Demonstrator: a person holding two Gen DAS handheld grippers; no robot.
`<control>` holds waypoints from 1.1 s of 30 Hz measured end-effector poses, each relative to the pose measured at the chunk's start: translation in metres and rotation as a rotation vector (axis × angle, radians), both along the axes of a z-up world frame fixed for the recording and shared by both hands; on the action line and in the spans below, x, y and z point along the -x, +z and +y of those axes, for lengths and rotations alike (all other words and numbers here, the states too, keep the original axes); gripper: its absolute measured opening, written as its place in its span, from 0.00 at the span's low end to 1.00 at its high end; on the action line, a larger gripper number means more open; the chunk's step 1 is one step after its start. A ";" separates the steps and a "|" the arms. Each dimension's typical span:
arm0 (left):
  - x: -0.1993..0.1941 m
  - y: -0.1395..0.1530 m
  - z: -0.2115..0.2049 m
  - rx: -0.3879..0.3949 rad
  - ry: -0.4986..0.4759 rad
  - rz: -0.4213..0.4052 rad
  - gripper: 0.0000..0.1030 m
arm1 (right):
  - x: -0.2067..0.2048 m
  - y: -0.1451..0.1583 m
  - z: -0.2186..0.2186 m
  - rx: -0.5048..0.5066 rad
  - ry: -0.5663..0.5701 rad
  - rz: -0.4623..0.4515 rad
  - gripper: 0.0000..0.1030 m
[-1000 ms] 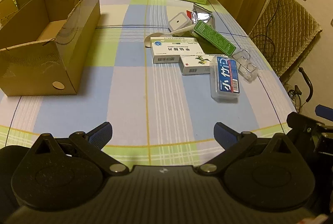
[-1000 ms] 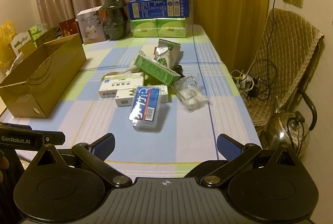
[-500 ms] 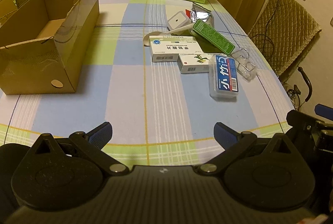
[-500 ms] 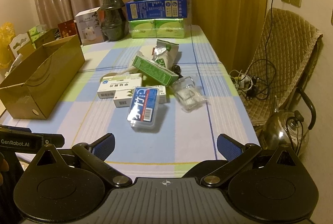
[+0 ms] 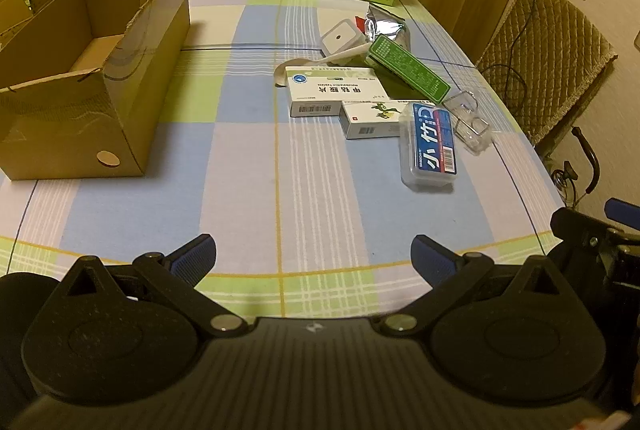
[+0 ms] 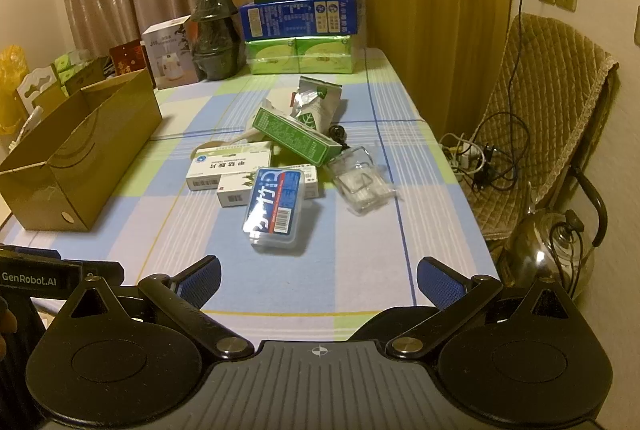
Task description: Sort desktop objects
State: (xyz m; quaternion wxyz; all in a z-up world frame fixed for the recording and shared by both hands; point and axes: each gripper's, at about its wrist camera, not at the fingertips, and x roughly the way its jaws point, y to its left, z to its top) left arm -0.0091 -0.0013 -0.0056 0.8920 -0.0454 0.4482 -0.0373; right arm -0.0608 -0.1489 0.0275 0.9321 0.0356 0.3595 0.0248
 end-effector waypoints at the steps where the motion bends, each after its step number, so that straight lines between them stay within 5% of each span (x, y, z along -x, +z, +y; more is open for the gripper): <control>1: 0.000 0.000 0.000 0.000 0.000 0.002 0.99 | 0.000 0.000 0.000 0.000 -0.001 0.000 0.98; 33: 0.000 -0.005 -0.009 -0.006 -0.018 0.016 0.99 | -0.001 -0.008 -0.014 -0.018 -0.028 0.012 0.98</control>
